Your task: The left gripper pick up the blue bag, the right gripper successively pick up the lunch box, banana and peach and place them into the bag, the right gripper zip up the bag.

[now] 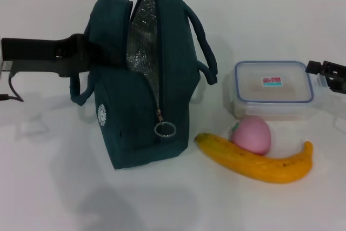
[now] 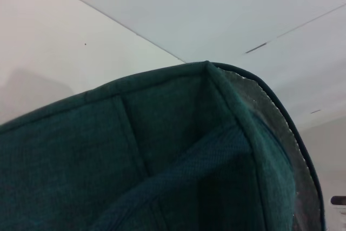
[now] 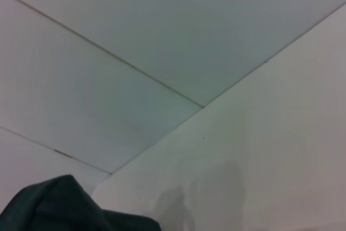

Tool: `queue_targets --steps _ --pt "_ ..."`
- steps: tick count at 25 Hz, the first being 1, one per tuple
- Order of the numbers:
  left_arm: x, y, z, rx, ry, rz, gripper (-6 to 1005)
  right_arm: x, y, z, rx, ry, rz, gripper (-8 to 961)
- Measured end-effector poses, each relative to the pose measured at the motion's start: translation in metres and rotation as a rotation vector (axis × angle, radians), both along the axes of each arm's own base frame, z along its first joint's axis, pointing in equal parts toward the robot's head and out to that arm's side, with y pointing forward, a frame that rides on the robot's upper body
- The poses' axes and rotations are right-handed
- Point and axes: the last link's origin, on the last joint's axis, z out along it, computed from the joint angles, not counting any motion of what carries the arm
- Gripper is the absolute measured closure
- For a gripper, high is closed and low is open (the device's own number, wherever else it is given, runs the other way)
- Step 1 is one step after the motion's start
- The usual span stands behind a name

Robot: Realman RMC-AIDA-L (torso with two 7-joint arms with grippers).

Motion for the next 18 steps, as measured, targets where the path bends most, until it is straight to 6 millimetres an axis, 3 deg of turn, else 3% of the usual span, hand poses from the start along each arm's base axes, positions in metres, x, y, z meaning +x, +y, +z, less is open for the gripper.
queue_targets --steps 16,18 --pt "0.006 0.0048 0.0007 -0.003 0.004 -0.018 965 -0.0027 -0.009 -0.0075 -0.05 0.052 -0.014 113" --pt "0.0056 0.0045 0.0005 -0.003 0.004 -0.018 965 -0.0027 -0.0094 -0.0067 -0.047 0.058 -0.014 181"
